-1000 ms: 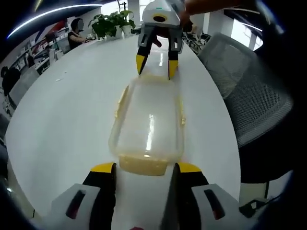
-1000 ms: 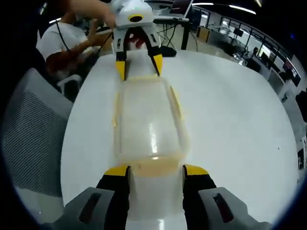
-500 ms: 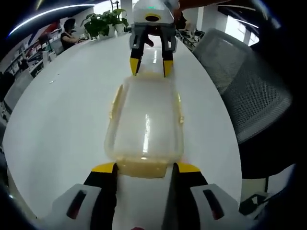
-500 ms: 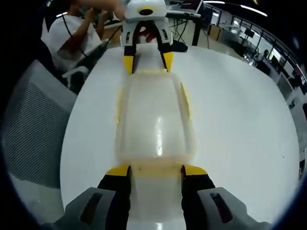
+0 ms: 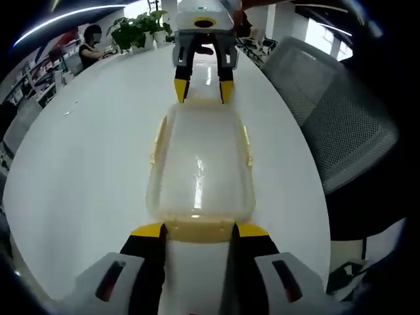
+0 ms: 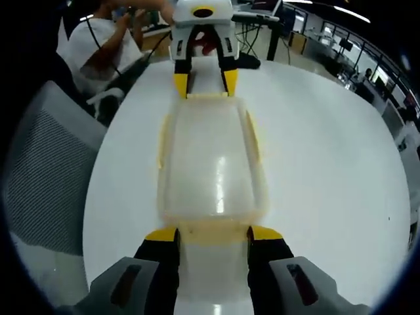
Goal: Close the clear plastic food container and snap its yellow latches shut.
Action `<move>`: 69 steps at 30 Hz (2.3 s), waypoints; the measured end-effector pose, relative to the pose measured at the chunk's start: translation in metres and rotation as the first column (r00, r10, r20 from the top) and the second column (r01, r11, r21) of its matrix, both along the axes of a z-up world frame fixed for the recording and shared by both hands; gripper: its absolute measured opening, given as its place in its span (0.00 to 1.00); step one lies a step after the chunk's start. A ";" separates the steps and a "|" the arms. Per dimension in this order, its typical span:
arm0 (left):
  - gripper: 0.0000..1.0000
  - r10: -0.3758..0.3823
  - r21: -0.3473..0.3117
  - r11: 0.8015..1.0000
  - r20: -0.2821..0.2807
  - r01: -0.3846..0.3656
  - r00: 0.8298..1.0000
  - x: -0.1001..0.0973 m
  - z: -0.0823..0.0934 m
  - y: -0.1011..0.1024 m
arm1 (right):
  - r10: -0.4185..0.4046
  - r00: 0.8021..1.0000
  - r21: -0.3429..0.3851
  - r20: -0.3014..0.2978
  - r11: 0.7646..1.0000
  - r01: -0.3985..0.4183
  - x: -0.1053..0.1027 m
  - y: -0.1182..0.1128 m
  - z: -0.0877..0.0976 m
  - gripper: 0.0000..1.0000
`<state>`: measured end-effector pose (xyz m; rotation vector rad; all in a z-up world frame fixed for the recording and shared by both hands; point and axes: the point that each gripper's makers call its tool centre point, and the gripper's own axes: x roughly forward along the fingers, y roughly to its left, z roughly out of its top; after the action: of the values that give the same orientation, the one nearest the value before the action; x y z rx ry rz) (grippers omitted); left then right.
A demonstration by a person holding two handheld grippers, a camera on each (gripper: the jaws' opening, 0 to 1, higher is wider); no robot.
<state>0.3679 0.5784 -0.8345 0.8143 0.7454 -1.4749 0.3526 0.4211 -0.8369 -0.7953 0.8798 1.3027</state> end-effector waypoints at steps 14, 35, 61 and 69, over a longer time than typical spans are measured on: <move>0.40 -0.026 0.061 0.998 0.001 0.026 1.000 -0.001 -0.001 -0.001 | 0.043 0.999 -0.039 -0.009 0.998 -0.044 0.000 -0.002 -0.001 0.41; 0.39 -0.044 0.025 0.999 0.007 0.044 0.999 0.003 0.002 0.000 | -0.015 1.000 -0.044 0.000 0.999 0.015 0.001 -0.001 0.001 0.39; 0.38 -0.030 0.000 1.000 0.008 0.030 1.000 -0.005 0.022 0.001 | 0.022 1.000 -0.066 0.005 0.998 -0.021 -0.008 0.002 0.029 0.39; 0.39 -0.022 -0.017 1.000 0.013 0.022 1.000 -0.003 0.035 -0.007 | 0.038 0.999 -0.088 0.008 0.995 -0.037 -0.002 -0.007 0.041 0.39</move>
<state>0.3644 0.5712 -0.7990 0.8199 0.7154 -1.4928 0.3510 0.4140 -0.7964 -0.8899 0.9234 1.2994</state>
